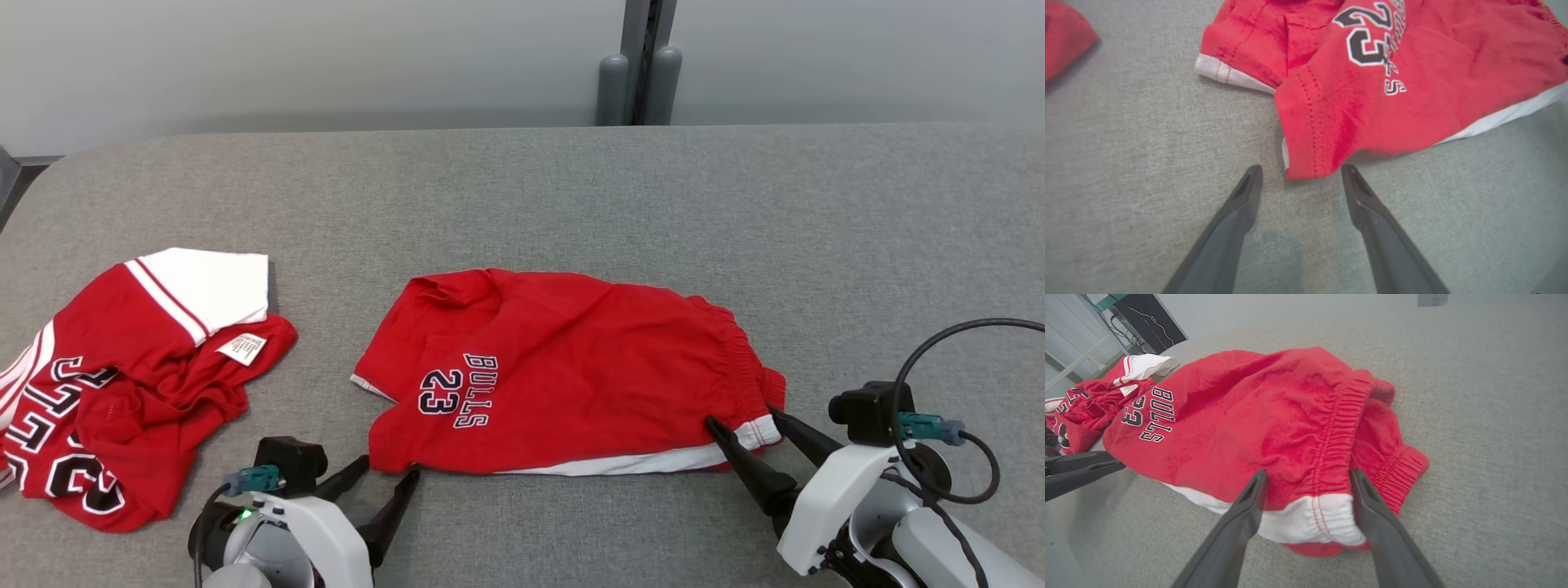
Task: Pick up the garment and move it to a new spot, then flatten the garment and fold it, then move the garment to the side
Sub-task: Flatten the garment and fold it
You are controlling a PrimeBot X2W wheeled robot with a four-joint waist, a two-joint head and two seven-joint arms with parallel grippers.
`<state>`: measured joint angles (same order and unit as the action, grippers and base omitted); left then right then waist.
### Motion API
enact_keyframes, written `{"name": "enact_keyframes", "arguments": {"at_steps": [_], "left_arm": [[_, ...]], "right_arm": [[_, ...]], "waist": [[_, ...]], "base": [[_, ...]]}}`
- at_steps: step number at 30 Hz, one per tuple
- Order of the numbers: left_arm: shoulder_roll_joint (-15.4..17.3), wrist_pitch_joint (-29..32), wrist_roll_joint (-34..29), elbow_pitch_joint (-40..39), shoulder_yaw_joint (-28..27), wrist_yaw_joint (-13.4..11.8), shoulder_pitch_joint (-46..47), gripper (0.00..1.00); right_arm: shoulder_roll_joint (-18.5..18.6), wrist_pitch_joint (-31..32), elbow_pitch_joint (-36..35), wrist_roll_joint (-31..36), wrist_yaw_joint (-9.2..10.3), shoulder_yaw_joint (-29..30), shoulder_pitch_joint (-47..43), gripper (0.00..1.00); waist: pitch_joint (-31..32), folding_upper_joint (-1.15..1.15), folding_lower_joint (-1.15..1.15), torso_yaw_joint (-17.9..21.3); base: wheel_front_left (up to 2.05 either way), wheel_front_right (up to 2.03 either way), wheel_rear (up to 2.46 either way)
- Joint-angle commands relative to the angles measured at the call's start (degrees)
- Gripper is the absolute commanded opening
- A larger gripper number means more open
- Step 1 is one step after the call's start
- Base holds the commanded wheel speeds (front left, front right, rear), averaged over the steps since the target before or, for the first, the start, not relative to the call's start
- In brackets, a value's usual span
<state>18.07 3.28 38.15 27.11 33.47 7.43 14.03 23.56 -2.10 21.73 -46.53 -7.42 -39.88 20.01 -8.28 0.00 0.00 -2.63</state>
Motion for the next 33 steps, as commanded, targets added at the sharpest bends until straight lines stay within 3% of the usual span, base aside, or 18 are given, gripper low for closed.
{"name": "enact_keyframes", "arguments": {"at_steps": [1,8,9,10,11,12,13,14,15,16,17,18,33], "left_arm": [[0.5,-0.4,1.1,0.6,1.4,0.1,1.5,1.0],[1.5,-3.1,3.3,3.5,5.3,0.1,4.2,1.0],[1.6,-3.5,3.5,4.0,5.6,0.1,4.6,0.93],[1.6,-3.7,4.0,4.4,6.1,0.1,4.8,0.65],[1.6,-4.0,4.3,4.7,6.6,0.1,5.0,0.45],[1.6,-4.2,4.6,5.0,7.1,0.1,5.3,0.34],[1.6,-4.3,5.0,5.3,7.5,0.1,5.5,0.01],[1.7,-4.6,5.3,5.6,7.9,0.1,5.7,0.0],[1.7,-4.7,5.7,5.8,8.3,0.1,5.8,0.0],[1.8,-4.8,6.1,6.0,8.9,0.1,5.9,0.0],[1.9,-4.8,6.4,6.1,9.3,0.1,6.2,0.0],[2.0,-5.0,6.7,6.2,9.7,0.1,6.5,0.0],[4.1,-8.0,10.3,5.1,12.2,0.1,6.2,0.0]], "right_arm": [[0.3,-0.4,0.3,-0.5,-0.14,-0.6,0.9,1.0],[0.9,-1.5,0.8,-1.5,-0.14,-2.0,2.1,1.0],[0.9,-1.8,0.9,-1.6,-0.14,-2.2,2.1,1.0],[0.8,-1.8,1.0,-1.9,-0.14,-2.4,2.1,1.0],[0.8,-2.1,1.1,-2.1,-0.14,-2.6,2.1,1.0],[0.7,-2.2,1.2,-2.2,-0.14,-2.8,2.2,1.0],[0.8,-2.2,1.3,-2.4,-0.14,-3.0,2.2,1.0],[0.8,-2.5,1.4,-2.6,-0.14,-3.2,2.3,1.0],[0.9,-2.6,1.5,-2.7,-0.14,-3.5,2.4,0.77],[1.0,-2.6,1.6,-3.0,-0.14,-3.8,2.5,0.47],[1.0,-2.6,1.7,-3.2,-0.14,-4.1,2.5,0.31],[1.1,-2.7,1.8,-3.4,-0.14,-4.3,2.6,0.01],[2.2,-7.1,1.6,-5.6,-0.14,-5.3,1.8,0.0]], "waist": [[-0.2,0.0,0.0,0.4],[-0.4,0.0,0.0,1.1],[-0.4,0.0,0.0,1.2],[-0.4,0.0,0.0,1.3],[-0.3,0.0,0.0,1.3],[-0.3,0.0,0.0,1.3],[-0.2,0.0,0.0,1.3],[-0.2,0.0,0.0,1.2],[-0.2,0.0,0.0,1.2],[-0.1,0.0,0.0,1.1],[0.0,0.0,0.0,1.1],[0.1,0.0,0.0,1.0],[3.1,0.0,0.0,0.3]], "base": [[0.0,0.0,0.0],[0.0,0.0,0.0],[0.0,0.0,0.0],[0.0,0.0,0.0],[0.0,0.0,0.0],[0.0,0.0,0.0],[0.0,0.0,0.0],[0.0,0.0,0.0],[0.0,0.0,0.0],[0.0,0.0,0.0],[0.0,0.0,0.0],[0.0,0.0,0.0],[0.0,0.0,0.0]]}}
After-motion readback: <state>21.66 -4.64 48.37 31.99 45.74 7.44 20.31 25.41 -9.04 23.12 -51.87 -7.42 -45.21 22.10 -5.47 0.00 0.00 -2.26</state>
